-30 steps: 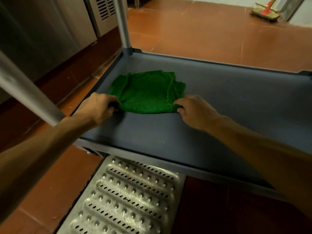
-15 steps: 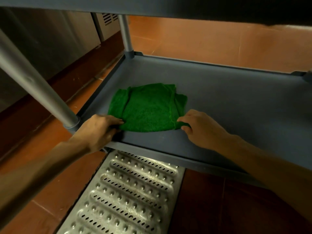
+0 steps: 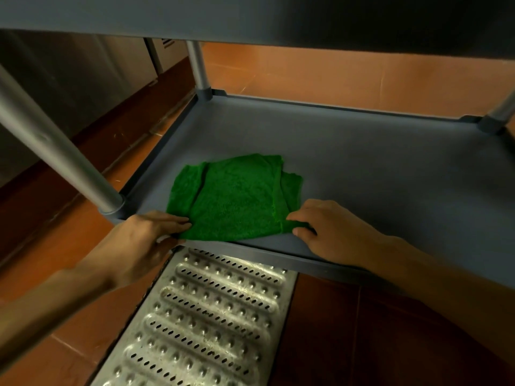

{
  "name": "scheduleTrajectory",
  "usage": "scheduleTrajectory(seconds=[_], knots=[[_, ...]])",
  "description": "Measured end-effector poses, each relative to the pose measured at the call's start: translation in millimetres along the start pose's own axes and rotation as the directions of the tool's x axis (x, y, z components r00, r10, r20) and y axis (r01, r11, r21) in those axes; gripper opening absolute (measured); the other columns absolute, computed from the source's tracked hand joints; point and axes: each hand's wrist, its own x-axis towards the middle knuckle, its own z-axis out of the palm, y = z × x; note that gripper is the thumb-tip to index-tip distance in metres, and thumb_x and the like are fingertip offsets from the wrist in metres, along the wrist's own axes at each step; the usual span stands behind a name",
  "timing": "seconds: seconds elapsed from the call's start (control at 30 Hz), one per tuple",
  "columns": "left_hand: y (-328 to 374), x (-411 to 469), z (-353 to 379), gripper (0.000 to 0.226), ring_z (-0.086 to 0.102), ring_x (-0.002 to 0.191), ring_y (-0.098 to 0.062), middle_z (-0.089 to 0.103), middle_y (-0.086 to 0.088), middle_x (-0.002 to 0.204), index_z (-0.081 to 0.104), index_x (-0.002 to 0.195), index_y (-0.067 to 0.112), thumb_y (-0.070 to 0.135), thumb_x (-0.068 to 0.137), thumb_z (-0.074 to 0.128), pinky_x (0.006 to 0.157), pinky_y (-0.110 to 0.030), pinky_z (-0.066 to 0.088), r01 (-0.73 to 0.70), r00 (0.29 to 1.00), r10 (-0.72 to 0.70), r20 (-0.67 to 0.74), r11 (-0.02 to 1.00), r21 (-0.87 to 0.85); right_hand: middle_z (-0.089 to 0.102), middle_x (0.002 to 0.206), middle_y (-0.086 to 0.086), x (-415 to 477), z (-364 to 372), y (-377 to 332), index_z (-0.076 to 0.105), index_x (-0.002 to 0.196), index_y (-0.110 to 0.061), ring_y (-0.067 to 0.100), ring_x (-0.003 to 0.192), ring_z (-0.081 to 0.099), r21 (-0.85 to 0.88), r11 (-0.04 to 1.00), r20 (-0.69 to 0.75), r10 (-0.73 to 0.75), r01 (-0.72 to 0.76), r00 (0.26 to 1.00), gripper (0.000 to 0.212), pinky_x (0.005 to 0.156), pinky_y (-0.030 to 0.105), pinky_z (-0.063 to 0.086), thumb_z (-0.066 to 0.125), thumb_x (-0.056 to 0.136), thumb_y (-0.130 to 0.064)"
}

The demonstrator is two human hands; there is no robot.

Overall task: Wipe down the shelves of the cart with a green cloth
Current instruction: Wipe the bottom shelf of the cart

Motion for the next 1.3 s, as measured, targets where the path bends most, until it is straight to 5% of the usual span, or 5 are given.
scheduleTrajectory(seconds=[0.33, 0.67, 0.87, 1.1, 1.3], knots=[[9.9, -14.1, -10.1, 0.037, 0.063, 0.11, -0.01, 0.068, 0.006, 0.119, 0.068, 0.12, 0.019, 0.008, 0.085, 0.068, 0.09, -0.025, 0.052, 0.022, 0.998, -0.024, -0.057, 0.999, -0.035, 0.063, 0.107, 0.003, -18.5, -11.1, -15.9, 0.054, 0.136, -0.021, 0.016, 0.098, 0.058, -0.026, 0.998, 0.04, -0.052, 0.053, 0.998, 0.037, 0.088, 0.033, 0.047, 0.045, 0.101, -0.03], [28.7, -28.6, -45.7, 0.044, 0.066, 0.064, -0.012, 0.067, 0.008, 0.08, 0.064, 0.096, 0.029, 0.064, 0.087, 0.039, 0.053, -0.028, 0.053, 0.106, 0.99, -0.131, -0.053, 0.937, -0.333, 0.065, 0.077, -0.006, -37.8, -42.1, -19.8, 0.064, 0.104, -0.024, 0.007, 0.066, 0.062, 0.133, 0.989, -0.001, -0.069, 0.069, 0.998, 0.014, 0.067, 0.033, 0.052, 0.053, 0.097, -0.026], [17.1, -11.1, -63.5, 0.036, 0.066, 0.085, 0.006, 0.069, 0.023, 0.095, 0.063, 0.107, 0.04, 0.063, 0.091, 0.041, 0.067, -0.017, 0.053, 0.206, 0.975, -0.22, -0.01, 0.927, -0.314, 0.067, 0.081, -0.005, -15.7, -59.3, -12.7, 0.066, 0.102, -0.023, 0.008, 0.072, 0.062, 0.178, 0.98, -0.117, -0.073, 0.094, 0.99, 0.015, 0.07, 0.034, 0.052, 0.054, 0.096, -0.029], [4.3, 51.4, -34.8, 0.029, 0.063, 0.105, -0.02, 0.064, -0.004, 0.12, 0.06, 0.125, 0.018, 0.018, 0.097, 0.055, 0.092, -0.038, 0.053, 0.254, 0.962, -0.261, -0.081, 0.963, -0.089, 0.067, 0.113, 0.01, 44.4, -16.2, 9.2, 0.066, 0.117, -0.011, 0.024, 0.102, 0.064, 0.224, 0.973, -0.335, 0.126, -0.051, 0.934, 0.026, 0.091, 0.031, 0.048, 0.061, 0.092, -0.017], [17.8, 51.1, -18.6, 0.05, 0.054, 0.114, -0.019, 0.053, 0.001, 0.127, 0.057, 0.124, 0.032, 0.061, 0.089, 0.039, 0.09, -0.045, 0.054, 0.104, 0.995, -0.104, 0.005, 0.994, 0.04, 0.051, 0.134, 0.005, 27.7, 12.1, 2.0, 0.055, 0.134, -0.02, 0.02, 0.124, 0.045, 0.035, 0.987, -0.228, -0.146, 0.158, 0.963, 0.053, 0.107, 0.038, 0.036, 0.069, 0.085, -0.035]])
